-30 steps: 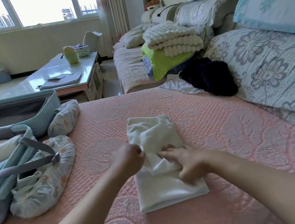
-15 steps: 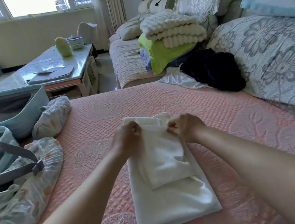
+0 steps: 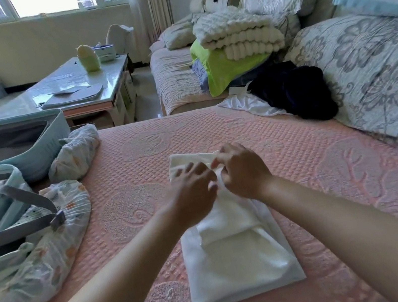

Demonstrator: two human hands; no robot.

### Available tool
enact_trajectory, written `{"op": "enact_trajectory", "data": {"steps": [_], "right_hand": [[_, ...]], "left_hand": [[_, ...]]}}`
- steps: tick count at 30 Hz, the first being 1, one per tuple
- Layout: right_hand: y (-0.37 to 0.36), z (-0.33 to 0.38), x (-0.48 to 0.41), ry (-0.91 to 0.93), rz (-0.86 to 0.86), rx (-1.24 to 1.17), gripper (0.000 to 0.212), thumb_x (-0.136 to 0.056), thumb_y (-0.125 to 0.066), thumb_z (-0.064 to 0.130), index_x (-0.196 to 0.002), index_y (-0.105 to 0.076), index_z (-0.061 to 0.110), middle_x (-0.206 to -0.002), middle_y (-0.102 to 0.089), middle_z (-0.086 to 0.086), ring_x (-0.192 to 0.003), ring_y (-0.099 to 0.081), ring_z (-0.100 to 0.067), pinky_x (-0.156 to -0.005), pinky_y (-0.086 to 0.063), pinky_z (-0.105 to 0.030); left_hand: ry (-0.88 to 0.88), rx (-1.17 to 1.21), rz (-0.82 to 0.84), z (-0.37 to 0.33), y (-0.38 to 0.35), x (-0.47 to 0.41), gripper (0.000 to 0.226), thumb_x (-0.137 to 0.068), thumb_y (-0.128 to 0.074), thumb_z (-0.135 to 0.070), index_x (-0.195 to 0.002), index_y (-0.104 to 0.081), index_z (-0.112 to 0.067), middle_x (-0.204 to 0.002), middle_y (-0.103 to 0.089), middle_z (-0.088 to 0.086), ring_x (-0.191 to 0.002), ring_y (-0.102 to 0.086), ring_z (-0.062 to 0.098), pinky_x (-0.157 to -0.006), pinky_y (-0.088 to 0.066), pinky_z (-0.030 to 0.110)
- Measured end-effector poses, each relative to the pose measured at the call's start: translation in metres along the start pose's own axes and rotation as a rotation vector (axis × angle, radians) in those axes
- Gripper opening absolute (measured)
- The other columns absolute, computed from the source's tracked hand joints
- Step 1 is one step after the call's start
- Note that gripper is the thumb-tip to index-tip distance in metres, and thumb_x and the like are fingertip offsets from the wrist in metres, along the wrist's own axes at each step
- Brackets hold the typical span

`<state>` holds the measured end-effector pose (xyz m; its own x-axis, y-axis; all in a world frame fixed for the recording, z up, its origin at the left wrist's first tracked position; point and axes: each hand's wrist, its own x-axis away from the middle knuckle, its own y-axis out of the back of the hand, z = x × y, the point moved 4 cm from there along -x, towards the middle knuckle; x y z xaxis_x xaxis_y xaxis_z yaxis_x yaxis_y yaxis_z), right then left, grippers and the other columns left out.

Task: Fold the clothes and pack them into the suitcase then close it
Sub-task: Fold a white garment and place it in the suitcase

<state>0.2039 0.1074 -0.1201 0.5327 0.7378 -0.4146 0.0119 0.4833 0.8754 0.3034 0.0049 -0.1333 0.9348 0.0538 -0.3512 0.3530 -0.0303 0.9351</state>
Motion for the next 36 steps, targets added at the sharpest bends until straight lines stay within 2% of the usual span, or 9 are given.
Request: {"op": "enact_trajectory", "data": {"steps": [2,4,8,15,20,23,28,32,36], "right_hand": [[-0.005,0.012,0.016,0.075,0.167,0.045,0.041,-0.087,-0.047,0.032,-0.123,-0.067,0.023,-0.130,-0.059,-0.002,-0.124,-0.051,-0.025,-0.110,-0.036,-0.048],[-0.016,0.013,0.038,0.092,0.486,0.200,0.064,-0.094,-0.033,0.050,-0.152,-0.037,0.025,-0.161,-0.030,0.000,-0.149,-0.025,-0.021,-0.123,-0.008,-0.051],[-0.016,0.007,0.070,0.010,0.715,0.335,0.068,-0.106,-0.022,0.050,-0.161,0.003,0.019,-0.167,0.012,-0.002,-0.154,0.012,-0.018,-0.123,0.008,-0.046],[-0.006,0.036,0.113,0.127,0.664,0.281,0.062,-0.108,-0.020,0.037,-0.159,0.005,0.012,-0.167,0.014,-0.004,-0.153,0.017,-0.017,-0.124,0.008,-0.035],[0.004,0.034,0.147,0.193,0.833,0.257,0.110,-0.079,-0.014,0.088,-0.157,0.018,0.019,-0.163,0.027,0.000,-0.148,0.028,-0.014,-0.123,0.012,-0.034],[0.011,0.027,0.156,0.288,0.778,0.295,0.109,-0.084,-0.040,0.075,-0.157,0.018,0.019,-0.159,0.031,0.002,-0.148,0.028,-0.013,-0.122,0.013,-0.030],[0.016,0.035,0.165,0.252,0.637,0.318,0.075,-0.100,-0.037,0.020,-0.159,0.009,0.015,-0.166,0.015,-0.008,-0.154,0.008,-0.021,-0.123,-0.006,-0.033],[0.015,0.038,0.159,0.253,0.428,0.251,0.057,-0.097,-0.025,0.007,-0.151,-0.040,0.009,-0.157,-0.038,-0.014,-0.141,-0.043,-0.031,-0.104,-0.049,-0.043],[0.047,0.033,0.135,0.146,0.544,0.045,0.029,-0.091,-0.048,0.003,-0.101,-0.067,0.023,-0.107,-0.068,0.001,-0.097,-0.064,-0.021,-0.077,-0.051,-0.031]], "left_hand": [[0.044,-0.067,0.214,-0.009,-0.016,0.020,0.083,-0.084,-0.016,-0.064,-0.150,-0.034,-0.019,-0.155,-0.035,0.005,-0.142,-0.031,0.029,-0.117,-0.025,0.045],[0.128,-0.056,0.425,-0.007,-0.030,0.041,0.109,-0.071,-0.003,-0.080,-0.158,-0.007,-0.016,-0.166,-0.003,0.003,-0.153,0.003,0.024,-0.123,-0.004,0.045],[0.132,-0.080,0.563,-0.005,-0.021,0.062,0.121,-0.066,-0.012,-0.097,-0.157,0.010,-0.020,-0.163,0.018,0.003,-0.148,0.026,0.019,-0.119,0.016,0.050],[-0.071,-0.079,0.465,-0.041,0.008,0.092,0.107,-0.077,-0.010,-0.084,-0.159,-0.001,-0.017,-0.166,0.004,-0.001,-0.151,0.011,0.012,-0.121,0.016,0.036],[-0.236,-0.046,0.318,-0.039,-0.002,0.128,0.117,-0.075,-0.042,-0.089,-0.158,-0.014,-0.012,-0.164,-0.011,0.009,-0.151,-0.004,0.021,-0.123,-0.008,0.045],[-0.252,-0.016,0.299,-0.037,0.002,0.137,0.113,-0.070,-0.051,-0.079,-0.157,-0.020,-0.014,-0.162,-0.012,0.007,-0.151,-0.008,0.020,-0.122,-0.006,0.045],[-0.257,-0.106,0.237,-0.047,0.012,0.141,0.089,-0.067,-0.047,-0.049,-0.148,-0.043,-0.010,-0.152,-0.043,0.009,-0.142,-0.039,0.022,-0.117,-0.031,0.041],[-0.201,-0.035,0.234,-0.041,0.005,0.134,0.069,-0.072,-0.058,-0.032,-0.139,-0.054,-0.014,-0.140,-0.058,0.004,-0.132,-0.053,0.021,-0.111,-0.040,0.034],[0.035,0.296,0.213,-0.032,0.040,0.116,0.016,-0.078,-0.059,-0.022,-0.089,-0.071,-0.027,-0.077,-0.067,-0.013,-0.071,-0.066,0.009,-0.061,-0.048,0.022]]}}
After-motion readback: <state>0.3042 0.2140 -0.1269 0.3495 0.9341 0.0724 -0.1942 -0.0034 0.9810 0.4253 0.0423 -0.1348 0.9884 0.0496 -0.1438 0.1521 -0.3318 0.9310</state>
